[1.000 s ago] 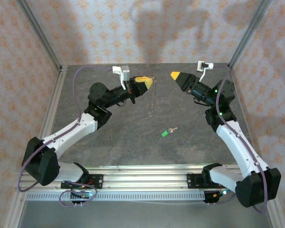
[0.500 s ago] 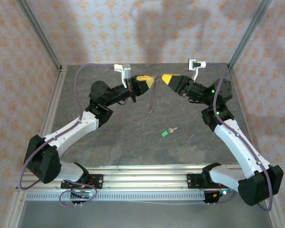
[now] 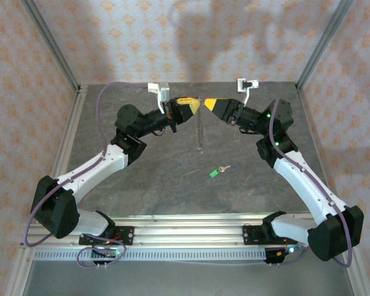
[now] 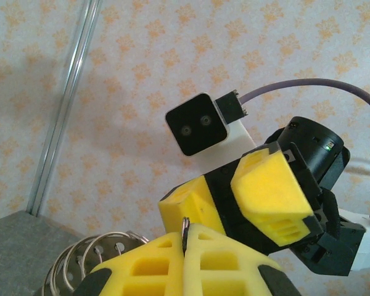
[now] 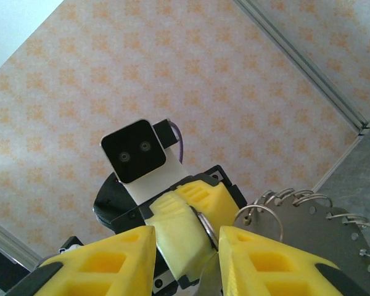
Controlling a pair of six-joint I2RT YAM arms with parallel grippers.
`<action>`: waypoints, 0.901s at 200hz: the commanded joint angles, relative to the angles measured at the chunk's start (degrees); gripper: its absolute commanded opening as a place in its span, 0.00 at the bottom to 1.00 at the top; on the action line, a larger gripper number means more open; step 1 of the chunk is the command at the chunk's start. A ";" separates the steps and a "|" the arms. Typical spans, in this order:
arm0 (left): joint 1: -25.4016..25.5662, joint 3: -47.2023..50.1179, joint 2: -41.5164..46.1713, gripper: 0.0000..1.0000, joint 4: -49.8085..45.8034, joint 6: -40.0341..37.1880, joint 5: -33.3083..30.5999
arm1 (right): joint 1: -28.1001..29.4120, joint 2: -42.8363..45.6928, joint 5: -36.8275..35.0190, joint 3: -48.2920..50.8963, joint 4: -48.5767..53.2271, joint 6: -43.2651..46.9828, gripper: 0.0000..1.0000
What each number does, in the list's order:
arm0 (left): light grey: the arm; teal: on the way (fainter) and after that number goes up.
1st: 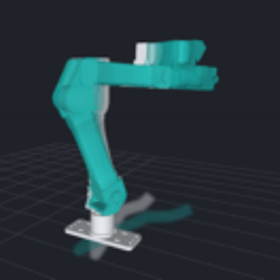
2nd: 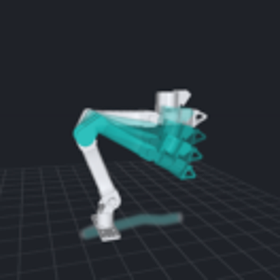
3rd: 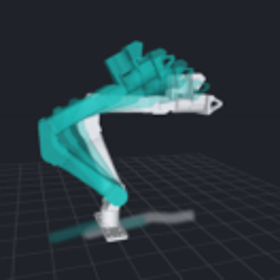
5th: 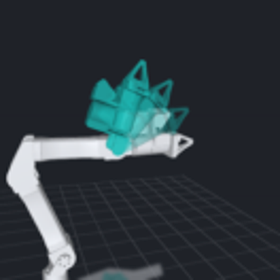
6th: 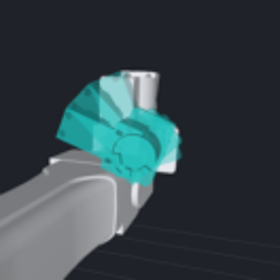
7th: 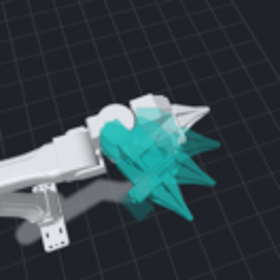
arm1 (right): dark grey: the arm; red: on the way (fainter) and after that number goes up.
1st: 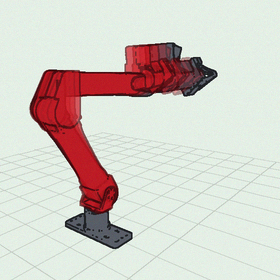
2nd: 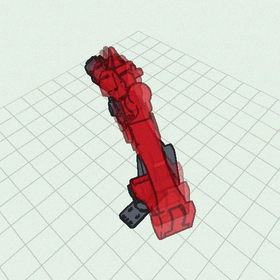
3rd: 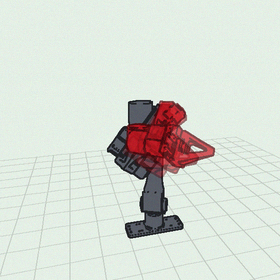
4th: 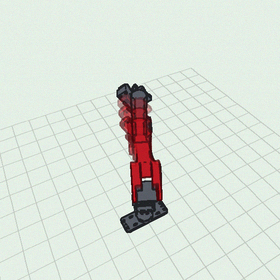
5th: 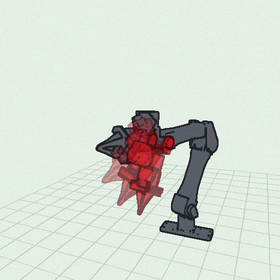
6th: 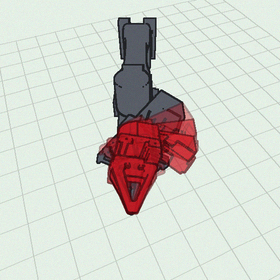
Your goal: Put the keys on the keyring
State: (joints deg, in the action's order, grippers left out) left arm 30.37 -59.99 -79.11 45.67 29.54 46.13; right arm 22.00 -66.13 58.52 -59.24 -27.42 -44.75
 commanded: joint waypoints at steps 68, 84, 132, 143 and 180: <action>1.05 -3.03 1.62 0.00 0.58 -1.33 0.37 | 1.27 -0.24 1.51 0.44 -1.80 1.66 0.31; 1.05 -3.25 1.59 0.00 0.39 -1.40 0.28 | 1.29 -0.34 1.51 0.62 -1.57 1.77 0.31; 1.44 -3.47 1.39 0.00 -0.03 -1.59 0.28 | 1.29 -0.76 0.90 0.88 -0.90 2.40 0.33; 1.48 -3.49 1.39 0.00 -0.05 -1.68 0.28 | 1.30 -0.85 0.54 0.88 -0.35 2.78 0.34; 1.62 -3.58 1.50 0.00 -0.74 -1.94 0.28 | 1.29 -0.94 -0.71 0.67 1.14 3.96 0.33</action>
State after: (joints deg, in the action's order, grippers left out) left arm 31.53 -61.04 -79.11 43.31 28.47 46.09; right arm 23.00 -66.92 58.08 -58.98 -26.17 -42.61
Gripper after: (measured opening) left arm 0.045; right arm 0.339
